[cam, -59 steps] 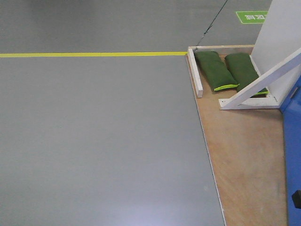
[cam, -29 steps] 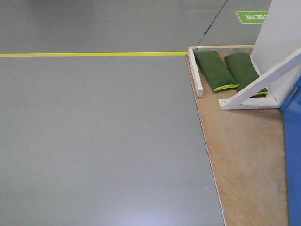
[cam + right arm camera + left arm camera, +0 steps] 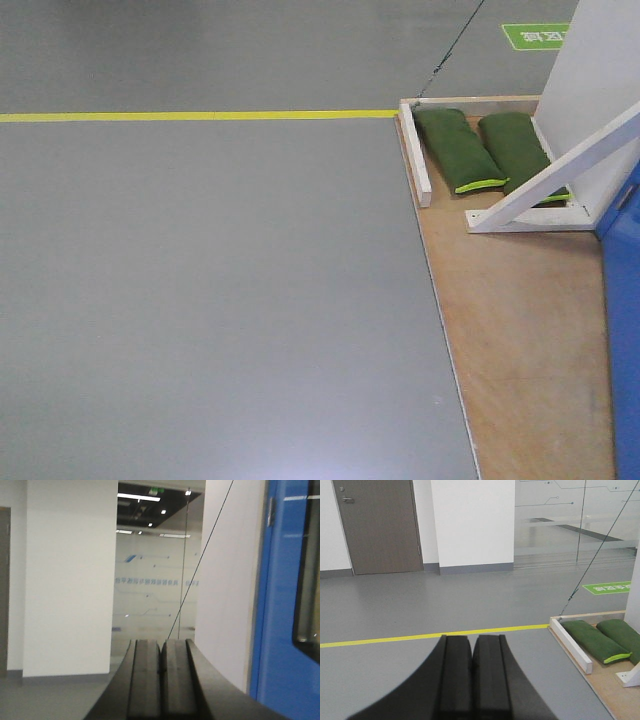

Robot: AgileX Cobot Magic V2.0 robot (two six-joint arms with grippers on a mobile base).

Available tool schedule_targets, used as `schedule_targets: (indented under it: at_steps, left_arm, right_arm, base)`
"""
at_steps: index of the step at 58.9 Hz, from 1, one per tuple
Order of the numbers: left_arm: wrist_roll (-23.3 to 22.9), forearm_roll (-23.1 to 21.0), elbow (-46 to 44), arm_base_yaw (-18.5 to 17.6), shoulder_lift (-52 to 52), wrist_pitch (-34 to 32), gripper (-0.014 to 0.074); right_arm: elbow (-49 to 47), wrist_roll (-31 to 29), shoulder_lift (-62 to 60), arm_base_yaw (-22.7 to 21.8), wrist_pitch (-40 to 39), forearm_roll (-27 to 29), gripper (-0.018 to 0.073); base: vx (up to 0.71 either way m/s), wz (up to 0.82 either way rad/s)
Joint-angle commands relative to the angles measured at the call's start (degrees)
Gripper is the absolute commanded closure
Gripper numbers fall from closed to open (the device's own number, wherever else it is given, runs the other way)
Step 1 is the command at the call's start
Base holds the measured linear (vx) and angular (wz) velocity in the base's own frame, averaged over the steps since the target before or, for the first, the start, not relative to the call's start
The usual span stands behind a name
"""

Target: Move to blue door and open it

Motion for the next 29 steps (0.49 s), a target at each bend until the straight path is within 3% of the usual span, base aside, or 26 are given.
schedule_targets:
  at_steps: [1, 9, 29]
  left_arm:
    - [-0.37, -0.10, -1.57, 0.03, -0.79, -4.78, 0.0524]
    - [-0.37, -0.10, -1.57, 0.03, -0.79, -4.78, 0.0524]
    - [-0.37, -0.10, -1.57, 0.03, -0.79, -4.78, 0.0524]
  right_arm:
    - [-3.44, -0.14, 1.54, -4.49, -5.59, 0.88, 0.0561]
    - [-3.02, -0.14, 2.74, -16.01, -2.79, 13.39, 0.0561]
    - [-3.02, -0.14, 3.73, -44.08, -1.99, 58.53, 0.0561]
  base:
    - [0.00, 0.00]
    - [0.00, 0.00]
    - [0.00, 0.00]
